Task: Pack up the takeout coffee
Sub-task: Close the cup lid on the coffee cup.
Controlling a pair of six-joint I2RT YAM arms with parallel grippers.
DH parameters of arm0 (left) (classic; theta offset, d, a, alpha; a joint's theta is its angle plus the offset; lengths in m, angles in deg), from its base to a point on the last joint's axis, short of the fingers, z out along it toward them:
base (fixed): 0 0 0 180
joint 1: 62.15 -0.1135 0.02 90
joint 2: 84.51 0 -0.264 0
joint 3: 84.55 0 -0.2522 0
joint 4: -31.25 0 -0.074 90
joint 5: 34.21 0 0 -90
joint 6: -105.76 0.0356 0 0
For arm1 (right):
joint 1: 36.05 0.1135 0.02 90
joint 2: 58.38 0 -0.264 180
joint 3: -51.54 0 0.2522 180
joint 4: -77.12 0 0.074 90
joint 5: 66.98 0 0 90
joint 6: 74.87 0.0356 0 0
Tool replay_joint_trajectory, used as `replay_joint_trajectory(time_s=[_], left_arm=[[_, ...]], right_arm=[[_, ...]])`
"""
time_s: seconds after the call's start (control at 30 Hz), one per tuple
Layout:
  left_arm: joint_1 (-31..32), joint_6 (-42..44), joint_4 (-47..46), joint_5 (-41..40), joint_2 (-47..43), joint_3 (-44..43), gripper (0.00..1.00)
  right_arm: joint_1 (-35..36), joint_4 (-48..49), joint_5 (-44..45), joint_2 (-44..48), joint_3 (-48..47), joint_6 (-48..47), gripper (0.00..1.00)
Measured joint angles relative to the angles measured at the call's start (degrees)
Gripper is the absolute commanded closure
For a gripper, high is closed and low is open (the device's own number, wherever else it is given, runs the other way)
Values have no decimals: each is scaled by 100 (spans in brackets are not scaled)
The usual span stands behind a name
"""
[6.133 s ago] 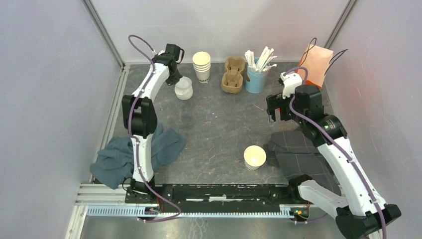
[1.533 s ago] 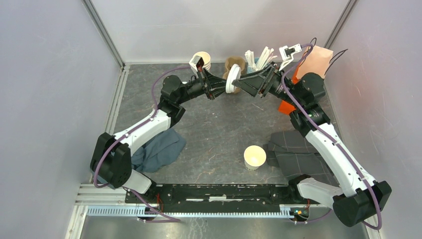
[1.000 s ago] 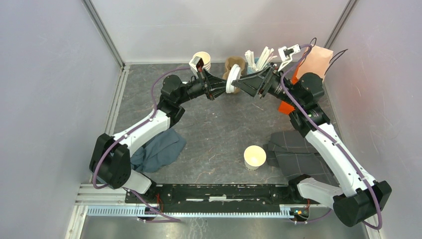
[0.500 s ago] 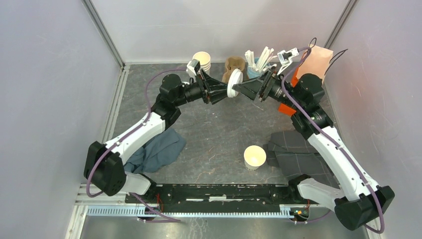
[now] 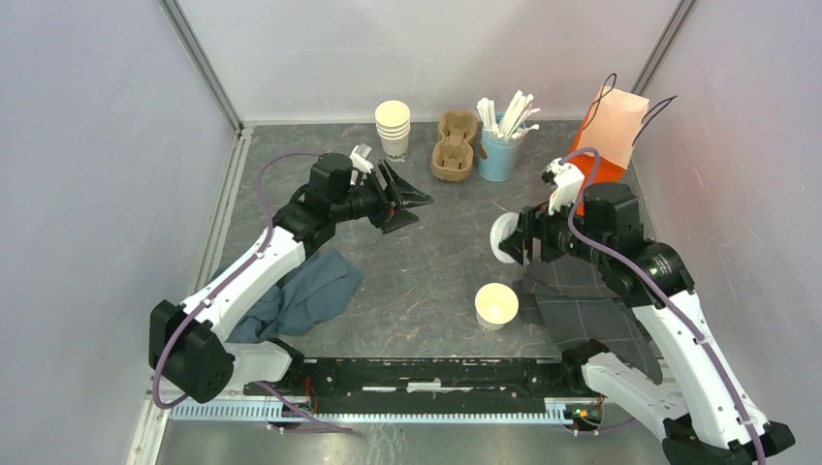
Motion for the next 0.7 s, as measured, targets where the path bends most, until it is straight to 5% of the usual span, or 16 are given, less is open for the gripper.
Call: replay_joint_trajectory(time_s=[0.37,0.7], left_arm=[[520,68,136,-57,26,208,27],[557,308,409,-168,26,400,27]], right_arm=[[323,-1668,302,-651,-4,-732,27],[2247,-1956,1351,-1401,28,-391,26]])
